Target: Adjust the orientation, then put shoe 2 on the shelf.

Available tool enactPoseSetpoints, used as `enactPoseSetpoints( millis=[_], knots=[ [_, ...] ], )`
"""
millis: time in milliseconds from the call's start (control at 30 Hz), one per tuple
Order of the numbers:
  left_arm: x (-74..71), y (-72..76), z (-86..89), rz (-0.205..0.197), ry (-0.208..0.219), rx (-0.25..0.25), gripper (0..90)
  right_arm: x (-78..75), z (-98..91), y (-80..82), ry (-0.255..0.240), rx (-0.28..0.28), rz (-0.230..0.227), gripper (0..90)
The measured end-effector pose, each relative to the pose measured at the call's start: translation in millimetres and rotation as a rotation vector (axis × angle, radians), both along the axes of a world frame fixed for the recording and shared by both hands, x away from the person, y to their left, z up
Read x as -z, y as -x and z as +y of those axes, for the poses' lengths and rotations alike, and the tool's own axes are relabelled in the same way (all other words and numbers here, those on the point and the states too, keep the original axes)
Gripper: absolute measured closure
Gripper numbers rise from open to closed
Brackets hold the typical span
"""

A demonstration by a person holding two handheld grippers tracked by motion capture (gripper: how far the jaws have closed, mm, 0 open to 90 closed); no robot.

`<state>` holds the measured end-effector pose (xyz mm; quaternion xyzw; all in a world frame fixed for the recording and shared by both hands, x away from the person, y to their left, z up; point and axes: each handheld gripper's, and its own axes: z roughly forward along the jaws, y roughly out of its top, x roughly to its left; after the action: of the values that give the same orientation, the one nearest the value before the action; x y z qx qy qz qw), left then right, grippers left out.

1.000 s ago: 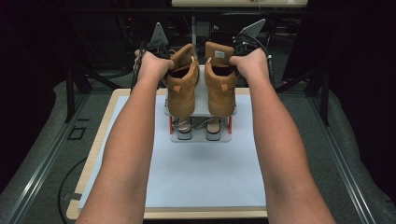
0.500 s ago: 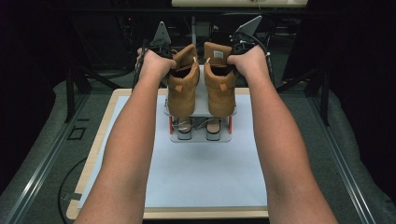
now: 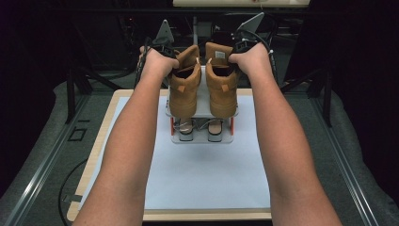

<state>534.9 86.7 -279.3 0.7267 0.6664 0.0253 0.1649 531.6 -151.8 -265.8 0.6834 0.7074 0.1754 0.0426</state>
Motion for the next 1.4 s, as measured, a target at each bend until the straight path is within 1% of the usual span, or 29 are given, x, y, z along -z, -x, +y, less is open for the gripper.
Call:
enactPoseSetpoints(
  millis=[33,100,167,200,233,300,333,433,467,533,600,633,667,733,767,800,833,933,967,1000,1067,1133,1167,1233,1267,1333,1367,1400],
  knots=[
    [-0.1,-0.1,-0.1,0.002,0.001,0.001,73.6,-0.5,0.4,0.3,-0.006,0.003,-0.006,70.1],
    [-0.5,0.1,0.0,0.002,-0.001,0.003,73.8,-0.8,0.6,0.7,0.002,-0.004,0.001,70.9],
    [-0.8,0.1,-0.3,0.001,-0.003,0.005,73.8,-0.1,1.3,0.8,-0.001,0.000,-0.003,70.8],
    [-1.1,0.0,-0.4,0.001,0.000,0.003,73.7,-0.1,0.7,0.8,-0.004,-0.001,-0.002,70.7],
    [-2.0,-1.3,0.2,0.008,0.002,0.012,73.1,-0.5,-0.6,1.0,-0.005,-0.006,0.005,71.2],
    [-2.4,-1.7,0.2,0.006,0.004,0.009,72.9,-0.8,-1.1,0.8,-0.006,-0.006,0.010,71.3],
    [-2.8,-1.8,-0.2,0.004,0.008,0.007,72.8,-1.0,-0.8,0.6,-0.011,-0.002,0.004,71.2],
    [-5.4,-1.9,1.0,-0.007,0.010,0.010,72.0,-3.2,-1.1,1.2,-0.006,-0.009,0.005,70.0],
    [-6.4,-1.7,1.0,-0.007,0.011,0.011,71.9,-4.5,-1.4,2.0,-0.019,-0.005,0.001,67.2],
    [-8.5,-1.7,0.9,-0.008,0.015,0.012,71.3,-5.6,-1.6,2.4,-0.029,0.002,-0.011,65.2],
    [-10.1,-1.4,2.0,-0.008,0.021,0.011,71.0,-7.4,-1.8,2.8,-0.029,0.004,-0.007,64.9],
    [-10.9,-1.2,2.9,-0.008,0.023,0.006,68.7,-10.1,-3.4,4.6,-0.026,0.002,-0.020,64.2],
    [-12.1,-0.7,4.1,-0.007,0.030,0.006,68.4,-11.1,-3.6,5.0,-0.024,0.005,-0.023,63.5],
    [-12.7,-0.3,4.4,-0.004,0.033,0.005,67.9,-13.5,-4.6,5.6,-0.016,0.001,-0.015,63.5],
    [-13.3,-0.1,4.7,-0.002,0.032,0.008,66.0,-15.4,-5.0,6.7,-0.027,0.008,-0.022,63.4],
    [-14.0,0.3,5.2,-0.001,0.033,0.009,66.0,-15.4,-5.0,6.7,-0.027,0.008,-0.022,63.4],
    [-14.8,0.8,5.3,-0.001,0.033,0.006,64.8,-16.8,-6.2,7.2,-0.016,-0.001,-0.018,63.4],
    [-18.9,2.2,6.6,0.007,0.027,0.012,62.3,-19.6,-6.0,8.3,-0.014,0.004,-0.010,62.9],
    [-20.4,2.7,7.0,0.007,0.029,0.010,61.9,-19.7,-6.2,8.8,-0.005,-0.008,-0.017,62.0],
    [-22.5,3.2,7.8,0.011,0.028,0.011,60.7,-21.3,-6.1,9.5,0.009,-0.020,-0.011,59.2],
    [-27.1,4.1,9.4,0.005,0.030,0.011,60.0,-23.8,-5.4,10.2,0.014,-0.026,0.002,58.8],
    [-32.5,5.2,11.5,-0.002,0.036,0.009,60.0,-26.7,-5.0,10.7,0.017,-0.030,-0.004,59.1],
    [-35.1,5.8,12.7,0.000,0.034,0.012,59.7,-31.7,-4.7,11.8,0.018,-0.033,-0.012,59.0],
    [-38.7,7.1,14.4,0.007,0.040,0.008,58.7,-37.1,-4.9,13.1,0.024,-0.039,-0.011,58.8],
    [-40.3,7.5,15.2,0.017,0.043,0.015,58.2,-40.2,-5.7,13.8,0.026,-0.044,-0.005,58.6],
    [-42.6,8.9,15.8,0.015,0.042,0.025,58.1,-42.1,-6.0,14.6,0.020,-0.039,-0.014,58.8],
    [-44.5,9.6,16.8,0.017,0.041,0.035,58.3,-45.0,-7.4,15.5,0.020,-0.042,-0.003,58.9],
    [-46.2,10.5,16.9,0.011,0.041,0.033,58.5,-47.4,-8.4,16.3,0.017,-0.036,0.001,59.3]
  ],
)
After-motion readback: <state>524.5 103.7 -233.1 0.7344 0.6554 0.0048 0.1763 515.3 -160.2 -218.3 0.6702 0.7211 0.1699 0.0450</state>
